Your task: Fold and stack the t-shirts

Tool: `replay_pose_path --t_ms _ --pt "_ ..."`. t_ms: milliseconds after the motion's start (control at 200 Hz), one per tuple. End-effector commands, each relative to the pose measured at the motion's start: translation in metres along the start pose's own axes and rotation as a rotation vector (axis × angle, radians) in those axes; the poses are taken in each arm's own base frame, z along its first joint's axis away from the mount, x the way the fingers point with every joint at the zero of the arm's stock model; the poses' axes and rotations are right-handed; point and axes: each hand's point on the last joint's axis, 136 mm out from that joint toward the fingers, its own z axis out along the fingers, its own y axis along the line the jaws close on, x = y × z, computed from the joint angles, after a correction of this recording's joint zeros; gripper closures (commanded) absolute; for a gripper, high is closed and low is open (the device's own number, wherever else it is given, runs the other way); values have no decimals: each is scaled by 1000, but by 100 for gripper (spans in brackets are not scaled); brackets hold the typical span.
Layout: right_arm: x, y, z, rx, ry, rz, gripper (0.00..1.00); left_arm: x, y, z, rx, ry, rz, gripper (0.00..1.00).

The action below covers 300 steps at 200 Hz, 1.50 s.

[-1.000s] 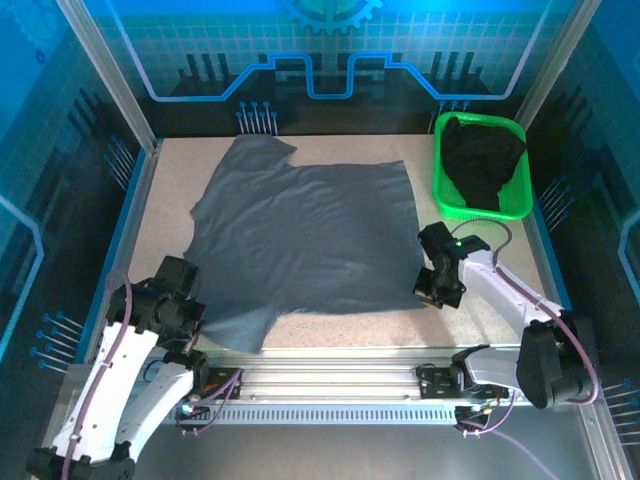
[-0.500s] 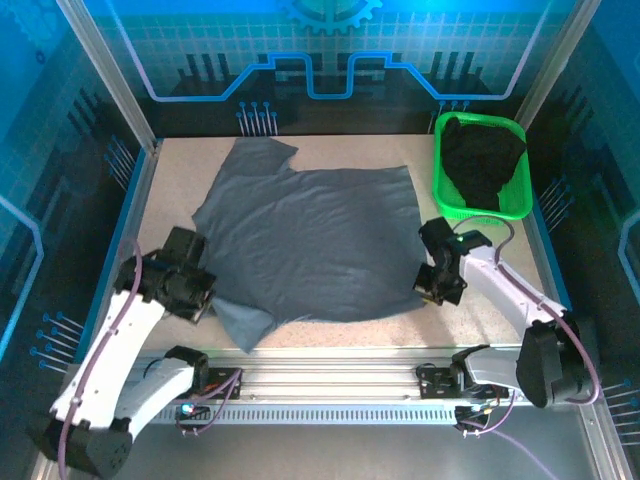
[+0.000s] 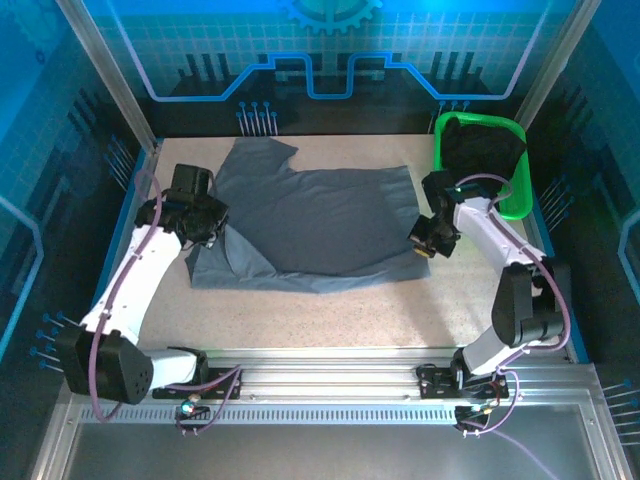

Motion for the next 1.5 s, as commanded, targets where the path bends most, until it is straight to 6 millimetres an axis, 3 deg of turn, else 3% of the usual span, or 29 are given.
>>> replay_pose_path --t_ms 0,475,1205,1496 --pt "-18 9 -1 -12 -12 12 100 -19 -26 -2 74 -50 51 100" --pt "-54 0 16 68 -29 79 100 -53 -13 5 5 -135 40 100" --pt "-67 10 32 72 6 74 100 -66 -15 31 -12 -144 77 100" --pt "-76 12 41 93 11 69 100 -74 -23 56 -3 -142 102 100"
